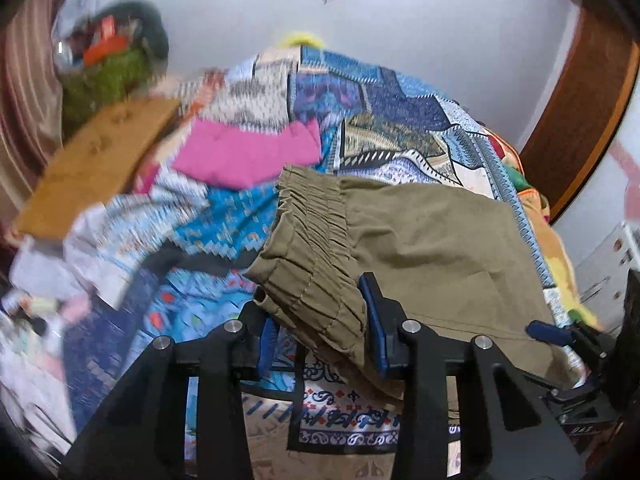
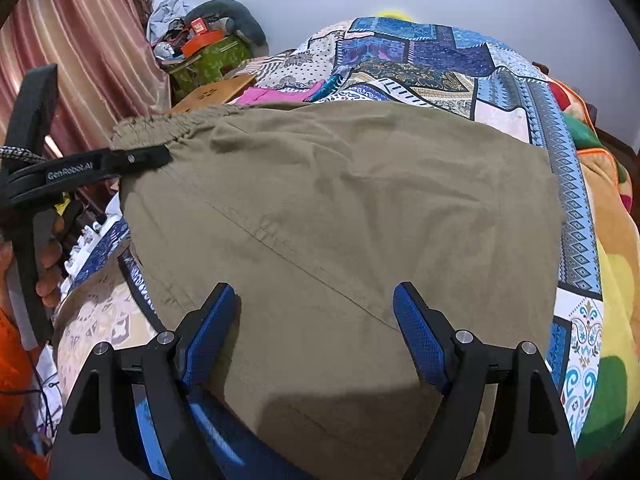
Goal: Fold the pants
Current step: 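Lift the waistband with the left tool, folding it toward the right tool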
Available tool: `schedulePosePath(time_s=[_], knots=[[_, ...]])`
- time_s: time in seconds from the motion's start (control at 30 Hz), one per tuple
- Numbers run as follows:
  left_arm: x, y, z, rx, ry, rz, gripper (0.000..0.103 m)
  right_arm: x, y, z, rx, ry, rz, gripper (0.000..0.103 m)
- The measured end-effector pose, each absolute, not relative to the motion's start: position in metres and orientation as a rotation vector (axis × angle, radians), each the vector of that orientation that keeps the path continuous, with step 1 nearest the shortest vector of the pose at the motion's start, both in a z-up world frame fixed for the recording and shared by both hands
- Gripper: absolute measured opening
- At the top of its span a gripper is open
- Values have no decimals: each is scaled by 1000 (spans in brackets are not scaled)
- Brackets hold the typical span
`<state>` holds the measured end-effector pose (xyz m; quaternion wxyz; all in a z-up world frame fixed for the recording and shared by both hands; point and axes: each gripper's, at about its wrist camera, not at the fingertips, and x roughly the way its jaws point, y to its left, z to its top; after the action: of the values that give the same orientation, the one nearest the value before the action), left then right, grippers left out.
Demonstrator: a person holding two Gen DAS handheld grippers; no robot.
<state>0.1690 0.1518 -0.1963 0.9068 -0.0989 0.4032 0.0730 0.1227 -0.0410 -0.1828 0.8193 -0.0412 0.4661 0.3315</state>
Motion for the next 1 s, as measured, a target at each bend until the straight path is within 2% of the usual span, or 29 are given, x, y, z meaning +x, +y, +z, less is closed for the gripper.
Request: schedulePosePath(time_s=[0.43, 0.67, 0.8, 1.0], knots=[[148, 73, -129, 191, 606, 185, 37, 111, -81, -171, 37, 1031, 651, 78], [155, 38, -107, 202, 573, 87, 36, 107, -124, -173, 80, 1027, 540, 78], [161, 17, -98, 175, 577, 6, 35, 107, -128, -192, 66, 1077, 516, 78], [167, -11, -86, 126, 593, -130, 35, 106, -133, -198, 126, 1047, 528, 79]])
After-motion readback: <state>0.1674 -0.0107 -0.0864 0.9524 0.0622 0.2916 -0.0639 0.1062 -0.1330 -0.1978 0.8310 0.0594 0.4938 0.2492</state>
